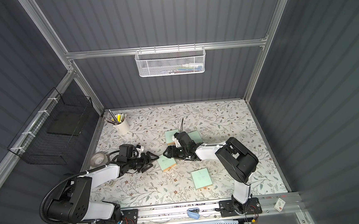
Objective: Take out the earrings from the drawer-style jewelry box
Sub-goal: Adjust the jewelry box at the center of the board.
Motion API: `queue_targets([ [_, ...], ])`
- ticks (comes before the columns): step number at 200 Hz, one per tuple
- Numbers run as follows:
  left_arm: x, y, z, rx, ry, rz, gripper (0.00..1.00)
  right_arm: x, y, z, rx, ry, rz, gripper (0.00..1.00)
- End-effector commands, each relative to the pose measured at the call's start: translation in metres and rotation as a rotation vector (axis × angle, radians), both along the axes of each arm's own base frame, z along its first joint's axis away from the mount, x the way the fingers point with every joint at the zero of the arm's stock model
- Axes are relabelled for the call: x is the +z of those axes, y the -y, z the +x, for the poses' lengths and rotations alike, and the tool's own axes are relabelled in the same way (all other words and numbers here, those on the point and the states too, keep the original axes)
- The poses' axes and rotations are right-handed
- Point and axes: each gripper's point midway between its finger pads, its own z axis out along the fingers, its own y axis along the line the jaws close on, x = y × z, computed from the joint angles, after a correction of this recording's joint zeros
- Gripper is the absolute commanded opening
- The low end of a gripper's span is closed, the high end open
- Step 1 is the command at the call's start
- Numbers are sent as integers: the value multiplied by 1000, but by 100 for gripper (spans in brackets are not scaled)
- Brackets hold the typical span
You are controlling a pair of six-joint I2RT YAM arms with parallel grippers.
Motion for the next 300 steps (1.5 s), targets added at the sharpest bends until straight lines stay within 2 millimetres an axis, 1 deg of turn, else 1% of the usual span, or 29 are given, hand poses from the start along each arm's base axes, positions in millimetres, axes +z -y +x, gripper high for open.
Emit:
queue_targets([
  [1,-3,-3,2,59,-13,0,80,17,-23,5,40,5,92,71],
  [31,-6,-11,1,115,-30,23,79,21,-38,10,51,2,122,71],
  [52,-7,-16,-2,152,-35,30,79,23,-50,9,70,-9,150,71],
  [67,-6,-19,-4,170,-33,31,79,23,-53,11,63,-4,152,71],
  [81,-4,-20,-6,175,-32,33,79,25,-46,17,31,14,138,72],
  [88,-2,-22,-7,175,-24,44,79,27,-39,21,6,22,132,72],
  [102,3,-27,-8,166,0,85,80,39,-17,28,-69,57,123,72],
  [105,3,-28,-9,160,4,97,80,39,-12,28,-83,62,114,72],
  [110,7,-29,-9,151,18,111,80,44,-4,27,-104,77,106,72],
  [115,11,-30,-10,139,29,123,80,50,5,25,-120,91,93,73],
  [120,15,-29,-11,123,42,126,79,51,13,18,-122,88,74,73],
  [121,17,-29,-11,119,47,127,79,49,16,19,-136,91,61,73],
  [127,23,-27,-12,89,68,129,79,54,26,15,-156,101,37,73],
  [137,33,-23,-16,34,90,132,79,48,40,-2,-156,72,10,72],
  [150,43,-18,-23,-42,114,145,79,37,52,-26,-149,19,-3,72],
  [162,50,-10,-29,-107,130,154,80,26,57,-47,-128,-19,-22,73],
  [170,53,-4,-32,-141,139,149,81,20,58,-58,-118,-36,-35,73],
  [185,59,7,-32,-186,145,113,84,14,50,-75,-87,-44,-40,74],
  [201,61,15,-26,-193,149,83,87,9,32,-83,-46,-41,-44,75],
  [206,61,16,-23,-188,148,80,88,7,25,-84,-33,-47,-40,75],
  [216,60,17,-18,-174,145,80,93,4,12,-84,-13,-56,-20,76],
  [226,60,19,-14,-160,145,71,98,3,1,-82,-4,-53,6,76],
  [233,60,19,-11,-149,146,71,99,2,-5,-78,-3,-49,14,76],
  [239,60,18,-9,-138,146,73,100,1,-10,-76,-1,-46,20,76],
  [241,59,18,-9,-134,144,75,100,3,-13,-79,23,-58,34,76],
  [248,59,18,-8,-126,139,74,100,4,-19,-79,39,-60,51,77],
  [262,56,14,-6,-99,132,95,100,6,-27,-74,47,-54,62,78],
  [276,58,10,-2,-71,133,117,100,7,-33,-70,51,-46,69,78],
  [300,65,-9,6,8,142,177,100,9,-48,-65,78,-54,102,79],
])
